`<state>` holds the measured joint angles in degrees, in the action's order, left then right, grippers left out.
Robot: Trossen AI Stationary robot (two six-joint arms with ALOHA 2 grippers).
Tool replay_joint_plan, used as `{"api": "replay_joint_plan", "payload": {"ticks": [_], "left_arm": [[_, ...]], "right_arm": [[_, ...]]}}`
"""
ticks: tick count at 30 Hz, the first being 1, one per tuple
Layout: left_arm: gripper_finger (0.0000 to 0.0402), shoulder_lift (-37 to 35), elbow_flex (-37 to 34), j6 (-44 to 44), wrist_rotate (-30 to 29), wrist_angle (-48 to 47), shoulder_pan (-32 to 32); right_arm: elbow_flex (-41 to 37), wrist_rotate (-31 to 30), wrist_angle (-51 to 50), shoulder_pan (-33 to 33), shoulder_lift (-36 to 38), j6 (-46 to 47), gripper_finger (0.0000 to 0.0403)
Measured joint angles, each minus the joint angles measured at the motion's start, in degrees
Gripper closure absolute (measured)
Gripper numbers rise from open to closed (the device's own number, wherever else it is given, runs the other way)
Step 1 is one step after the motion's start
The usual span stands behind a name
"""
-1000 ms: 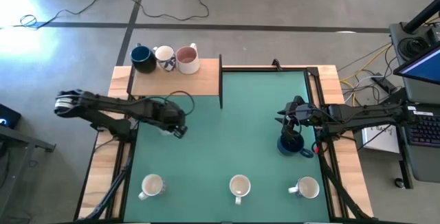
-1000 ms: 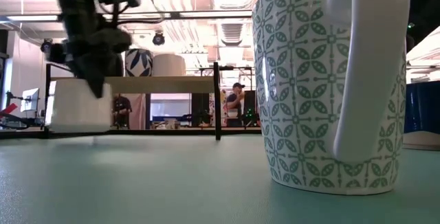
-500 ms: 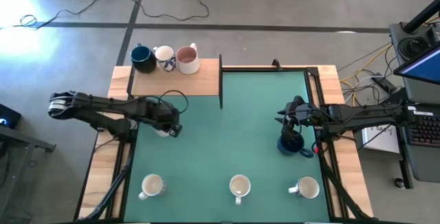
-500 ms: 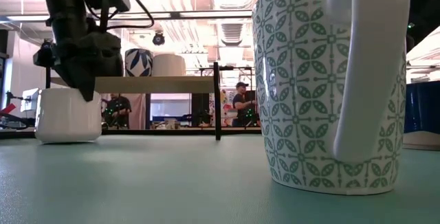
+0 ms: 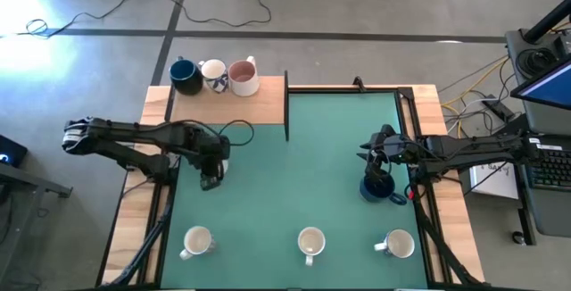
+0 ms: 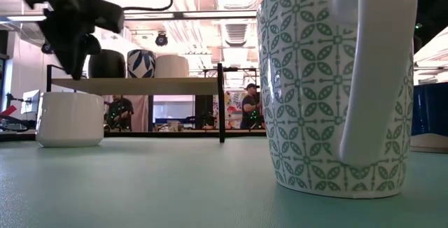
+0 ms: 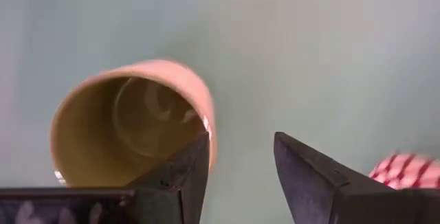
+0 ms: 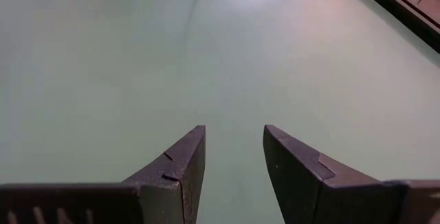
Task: Place coffee mugs
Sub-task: Put the white green mug on the shelf
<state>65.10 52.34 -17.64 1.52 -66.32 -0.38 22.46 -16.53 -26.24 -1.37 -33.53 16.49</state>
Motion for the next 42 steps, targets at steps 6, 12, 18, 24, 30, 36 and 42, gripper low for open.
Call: {"api": "replay_joint_plan", "payload": {"ticks": [6, 12, 18, 24, 30, 36, 42], "left_arm": [[0.0256, 0.1, -1.4, 5.3, -4.9, -3.5, 0.0], [0.0256, 0.3, -5.4, 8.2, -3.5, -2.2, 0.1], [0.0261, 0.3, -8.7, 7.9, -6.7, -1.2, 0.1], [0.0338, 0.3, -9.3, 7.7, -6.7, -0.3, 0.1], [0.0388, 0.6, -9.2, 5.9, -6.5, 1.7, 0.1], [0.0396, 0.6, -5.3, 5.4, -5.5, -0.2, 0.1], [0.0396, 0.6, 2.3, 7.1, -5.3, -7.0, 0.1]], "right_arm": [[0.0, 0.0, 0.0, 0.0, 0.0, 0.0, 0.0266], [0.0, 0.0, 0.0, 0.0, 0.0, 0.0, 0.0266], [0.0, 0.0, 0.0, 0.0, 0.0, 0.0, 0.0266], [0.0, 0.0, 0.0, 0.0, 0.0, 0.0, 0.0266], [0.0, 0.0, 0.0, 0.0, 0.0, 0.0, 0.0266], [0.0, 0.0, 0.0, 0.0, 0.0, 0.0, 0.0266], [0.0, 0.0, 0.0, 0.0, 0.0, 0.0, 0.0266]]}}
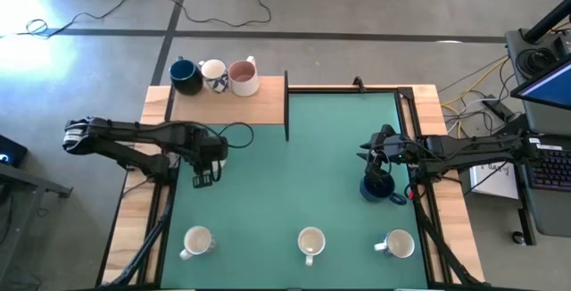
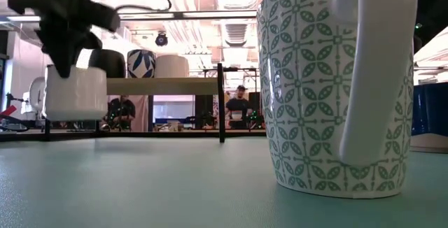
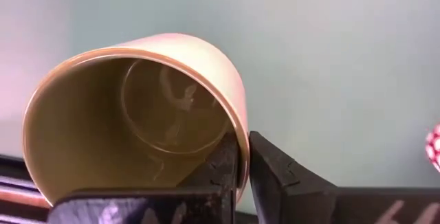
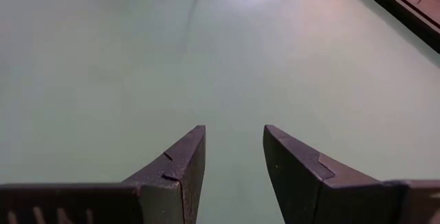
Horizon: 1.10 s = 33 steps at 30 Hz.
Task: Place coffee mugs
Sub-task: Put the white green mug on the shelf
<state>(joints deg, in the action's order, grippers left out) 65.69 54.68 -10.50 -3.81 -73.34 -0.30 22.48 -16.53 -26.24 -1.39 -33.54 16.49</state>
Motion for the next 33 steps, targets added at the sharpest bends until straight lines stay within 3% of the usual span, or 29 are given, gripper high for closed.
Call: {"api": "replay_joint_plan", "payload": {"ticks": [12, 23, 33], "left_arm": [[0.0396, 0.0, 12.8, 1.1, -0.3, -10.7, 0.0], [0.0396, -0.1, 20.5, 3.0, -6.2, -16.8, -0.4], [0.0395, -0.5, 21.3, 15.6, -8.3, -16.7, -8.6]], "right_arm": [[0.0, 0.0, 0.0, 0.0, 0.0, 0.0, 0.0266], [0.0, 0.0, 0.0, 0.0, 0.0, 0.0, 0.0266], [0.0, 0.0, 0.0, 0.0, 0.0, 0.0, 0.0266]]}}
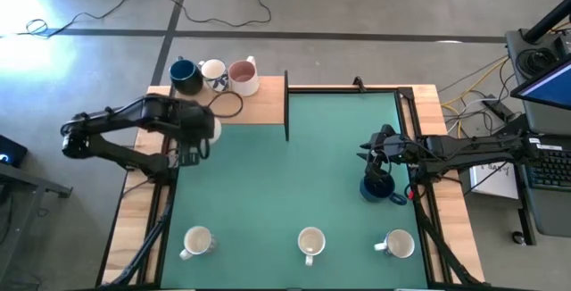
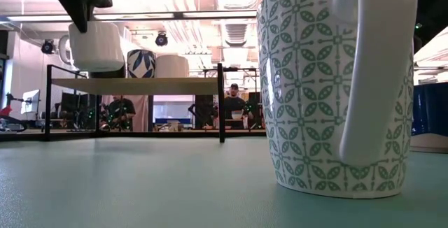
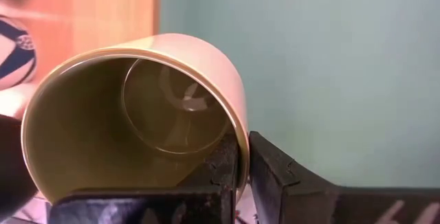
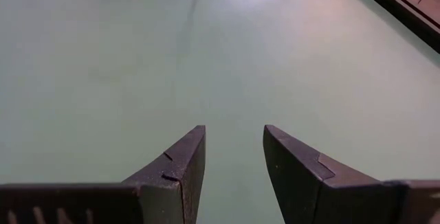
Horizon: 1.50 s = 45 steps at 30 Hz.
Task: Place coffee mugs
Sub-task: Put the white green mug on the shelf
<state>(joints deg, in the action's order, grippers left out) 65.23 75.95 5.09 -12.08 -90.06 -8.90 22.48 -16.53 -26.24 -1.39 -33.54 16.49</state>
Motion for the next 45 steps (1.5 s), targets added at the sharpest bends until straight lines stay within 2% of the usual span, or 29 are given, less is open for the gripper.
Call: {"api": "replay_joint_plan", "payload": {"ticks": [13, 26, 36, 45], "left_arm": [[0.0395, 0.1, -0.5, 22.1, -0.7, 0.0, -11.0], [0.0395, 0.1, -0.6, 35.5, 0.7, 0.0, -19.9], [0.0391, 0.1, -0.7, 39.4, 0.7, 0.0, -24.0], [0.0376, 0.1, -0.7, 39.4, -0.4, 0.2, -24.4]], "right_arm": [[0.0, 0.0, 0.0, 0.0, 0.0, 0.0, 0.0266], [0.0, 0.0, 0.0, 0.0, 0.0, 0.0, 0.0266], [0.0, 0.0, 0.0, 0.0, 0.0, 0.0, 0.0266], [0.0, 0.0, 0.0, 0.0, 0.0, 0.0, 0.0266]]}}
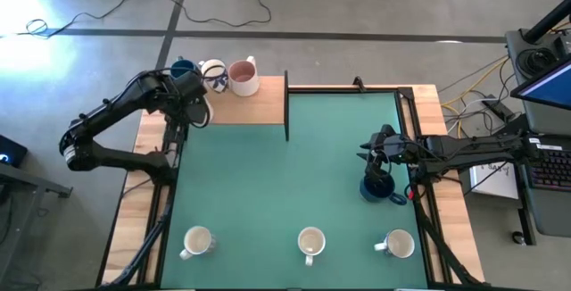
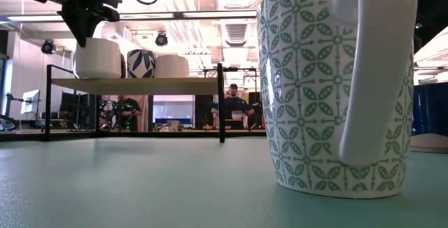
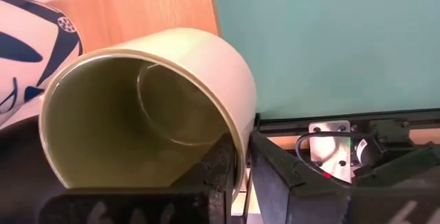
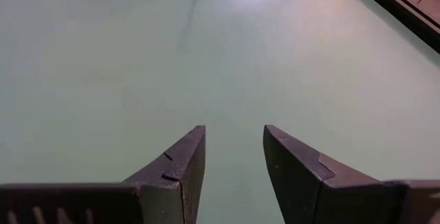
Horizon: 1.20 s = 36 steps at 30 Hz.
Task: Place coffee mugs
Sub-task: Put the white green mug on the shelf
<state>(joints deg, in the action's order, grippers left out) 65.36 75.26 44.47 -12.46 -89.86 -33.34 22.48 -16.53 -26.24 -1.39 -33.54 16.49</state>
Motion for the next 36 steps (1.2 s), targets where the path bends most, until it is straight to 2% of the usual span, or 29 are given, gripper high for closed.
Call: {"api": "replay_joint_plan", "payload": {"ticks": [14, 27, 36], "left_arm": [[0.0374, 0.0, 0.0, -6.5, -0.6, -0.1, -0.5], [0.0354, 1.4, 0.0, -14.7, -0.1, 0.0, -0.5], [0.0385, 4.0, 0.0, -15.2, 0.6, -0.1, -0.5]], "right_arm": [[0.0, 0.0, 0.0, 0.0, 0.0, 0.0, 0.0266], [0.0, 0.0, 0.0, 0.0, 0.0, 0.0, 0.0266], [0.0, 0.0, 0.0, 0.0, 0.0, 0.0, 0.0266]]}}
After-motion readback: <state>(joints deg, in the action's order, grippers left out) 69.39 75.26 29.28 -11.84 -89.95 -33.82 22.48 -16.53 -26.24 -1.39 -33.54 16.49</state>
